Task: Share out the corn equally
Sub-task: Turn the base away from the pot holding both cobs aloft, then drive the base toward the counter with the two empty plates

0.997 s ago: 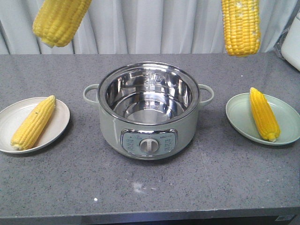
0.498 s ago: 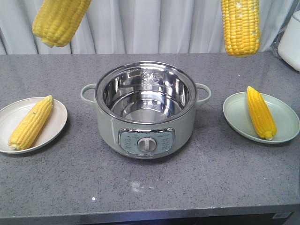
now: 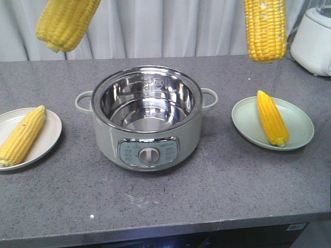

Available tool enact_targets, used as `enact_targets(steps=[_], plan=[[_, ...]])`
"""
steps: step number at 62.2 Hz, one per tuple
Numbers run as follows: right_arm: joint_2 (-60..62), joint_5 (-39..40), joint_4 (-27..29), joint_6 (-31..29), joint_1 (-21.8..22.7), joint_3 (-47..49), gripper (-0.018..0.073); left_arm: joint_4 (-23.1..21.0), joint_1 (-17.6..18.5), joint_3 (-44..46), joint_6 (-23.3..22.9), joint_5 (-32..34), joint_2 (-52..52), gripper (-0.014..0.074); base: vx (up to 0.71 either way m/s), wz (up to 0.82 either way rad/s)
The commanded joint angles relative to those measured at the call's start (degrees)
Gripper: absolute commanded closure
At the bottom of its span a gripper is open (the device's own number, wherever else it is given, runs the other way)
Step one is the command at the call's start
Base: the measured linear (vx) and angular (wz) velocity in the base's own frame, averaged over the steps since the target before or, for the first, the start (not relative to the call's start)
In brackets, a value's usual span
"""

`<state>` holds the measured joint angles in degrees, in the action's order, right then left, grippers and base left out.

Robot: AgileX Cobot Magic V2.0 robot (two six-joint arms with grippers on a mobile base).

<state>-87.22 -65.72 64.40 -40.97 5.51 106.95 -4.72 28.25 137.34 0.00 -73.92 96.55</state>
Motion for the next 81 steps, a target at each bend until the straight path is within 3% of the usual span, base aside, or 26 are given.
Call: enact_targets(steps=[1,81], plan=[[2.0,2.2,3.5,-0.3,0.3,1.7,0.0566,-0.3,0.2,1.3,0.0,2.2,-2.1,0.0603,-0.03,-0.11],[2.0,2.1,3.5,-0.3,0.3,1.7,0.0566,-0.4,0.2,1.3,0.0,2.2,-2.1,0.0603,0.00,-0.24]])
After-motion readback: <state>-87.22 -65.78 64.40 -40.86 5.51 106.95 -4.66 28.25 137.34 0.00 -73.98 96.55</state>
